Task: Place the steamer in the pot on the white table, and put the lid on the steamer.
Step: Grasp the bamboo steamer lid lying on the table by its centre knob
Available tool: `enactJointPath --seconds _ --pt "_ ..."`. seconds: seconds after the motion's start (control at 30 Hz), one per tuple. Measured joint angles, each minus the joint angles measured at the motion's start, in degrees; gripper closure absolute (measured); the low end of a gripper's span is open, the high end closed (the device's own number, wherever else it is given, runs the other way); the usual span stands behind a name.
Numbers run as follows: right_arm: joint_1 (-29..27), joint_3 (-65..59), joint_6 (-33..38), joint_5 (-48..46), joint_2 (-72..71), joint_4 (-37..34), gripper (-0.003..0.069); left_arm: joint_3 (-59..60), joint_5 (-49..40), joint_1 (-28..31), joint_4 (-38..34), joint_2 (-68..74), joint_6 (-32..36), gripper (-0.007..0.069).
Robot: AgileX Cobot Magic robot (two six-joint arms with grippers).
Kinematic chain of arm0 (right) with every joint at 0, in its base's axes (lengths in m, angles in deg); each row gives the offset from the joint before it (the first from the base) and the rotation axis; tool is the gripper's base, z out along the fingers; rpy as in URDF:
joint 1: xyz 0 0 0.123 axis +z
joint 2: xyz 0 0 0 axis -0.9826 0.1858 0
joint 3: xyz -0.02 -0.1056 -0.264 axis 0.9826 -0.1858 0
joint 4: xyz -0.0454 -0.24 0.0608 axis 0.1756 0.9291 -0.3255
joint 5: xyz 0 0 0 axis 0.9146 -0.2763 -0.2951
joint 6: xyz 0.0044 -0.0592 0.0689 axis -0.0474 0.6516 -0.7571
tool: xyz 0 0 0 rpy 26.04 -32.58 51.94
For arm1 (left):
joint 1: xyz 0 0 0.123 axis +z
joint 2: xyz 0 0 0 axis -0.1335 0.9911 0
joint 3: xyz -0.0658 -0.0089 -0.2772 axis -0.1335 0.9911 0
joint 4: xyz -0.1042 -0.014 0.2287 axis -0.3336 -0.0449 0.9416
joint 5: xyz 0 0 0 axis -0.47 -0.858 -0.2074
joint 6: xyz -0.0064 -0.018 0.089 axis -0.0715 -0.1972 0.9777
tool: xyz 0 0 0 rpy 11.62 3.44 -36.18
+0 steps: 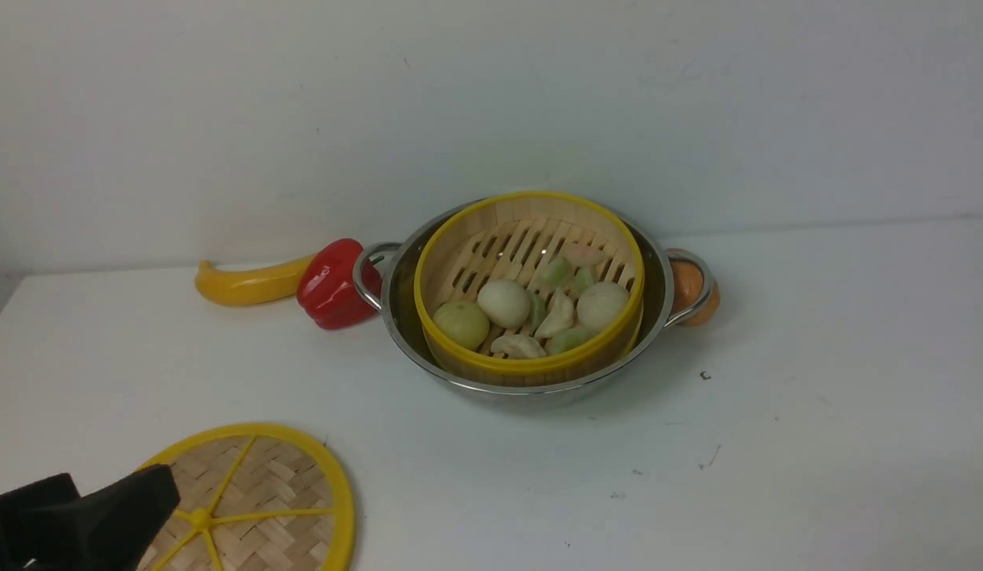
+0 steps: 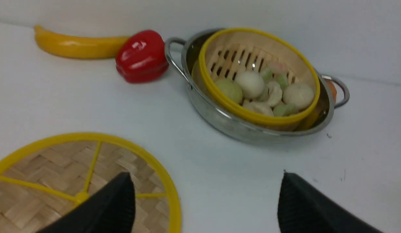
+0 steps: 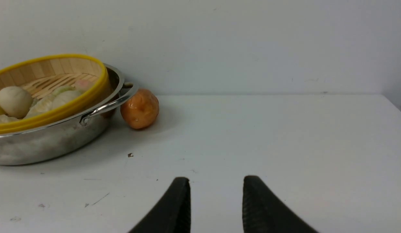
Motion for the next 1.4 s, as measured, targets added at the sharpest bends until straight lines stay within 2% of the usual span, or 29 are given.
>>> enactJointPath --seconds 0.1,0.4,0.6,0.73,0.87,1.07,1.2,1.4 --pt "0.00 0.00 0.00 0.00 0.00 0.00 0.0414 -2.69 -3.37 0.00 0.05 3.59 0.35 0.0079" --pt "0.00 0.00 0.00 -0.05 0.00 0.00 0.0414 -3.47 -4.38 0.00 0.59 5.81 0.41 0.0079" --pt "0.00 0.00 0.00 -0.05 0.00 0.00 0.0414 -3.61 -6.43 0.00 7.16 7.32 0.35 0.0079" --pt "0.00 0.00 0.00 -0.05 0.00 0.00 0.0414 -4.17 -13.58 0.00 15.21 12.20 -1.14 0.0079" --pt "0.00 0.00 0.00 -0.05 0.00 0.00 0.0414 -5.60 -17.89 0.00 17.68 17.37 -2.78 0.0079" --pt "0.00 0.00 0.00 -0.05 0.00 0.00 0.0414 -8.71 -17.97 0.00 19.48 25.32 -2.96 0.0086" --pt "0.00 0.00 0.00 -0.05 0.00 0.00 0.0414 -11.43 -17.57 0.00 22.46 29.40 -2.96 0.0139" --pt "0.00 0.00 0.00 -0.05 0.00 0.00 0.0414 -15.24 -17.07 0.00 23.78 37.32 -1.07 0.0280"
